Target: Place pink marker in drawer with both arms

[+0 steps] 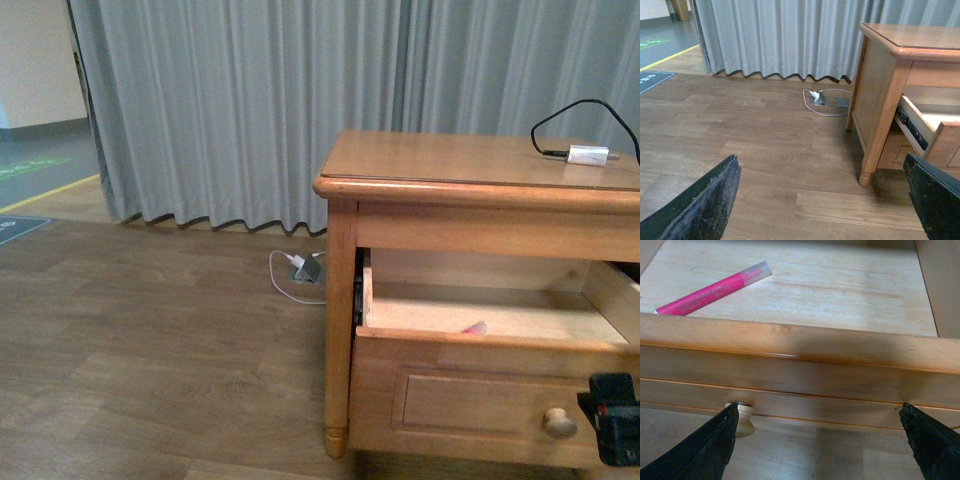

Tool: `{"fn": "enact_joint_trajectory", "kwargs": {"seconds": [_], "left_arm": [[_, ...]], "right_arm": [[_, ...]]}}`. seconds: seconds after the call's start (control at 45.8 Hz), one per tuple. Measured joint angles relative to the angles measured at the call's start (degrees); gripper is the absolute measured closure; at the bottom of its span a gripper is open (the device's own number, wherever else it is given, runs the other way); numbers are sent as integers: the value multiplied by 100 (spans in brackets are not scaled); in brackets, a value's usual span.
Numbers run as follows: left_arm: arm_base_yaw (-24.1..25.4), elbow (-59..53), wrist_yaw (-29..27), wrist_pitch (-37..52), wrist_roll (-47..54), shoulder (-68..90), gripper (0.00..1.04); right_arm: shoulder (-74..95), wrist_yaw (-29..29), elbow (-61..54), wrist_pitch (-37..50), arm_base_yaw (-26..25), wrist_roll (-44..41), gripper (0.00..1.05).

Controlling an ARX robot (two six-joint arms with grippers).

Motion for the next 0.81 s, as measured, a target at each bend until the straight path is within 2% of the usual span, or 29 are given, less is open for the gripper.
{"fn": "enact_joint_trajectory", "kwargs": {"seconds": [0.262,0.808], "left_arm": [[0,0,0,0,0,0,6],[0,0,0,0,0,0,6]], "right_arm": [[887,269,1137,273,138,271,8],[2592,905,3840,-157,415,557,8]]}}
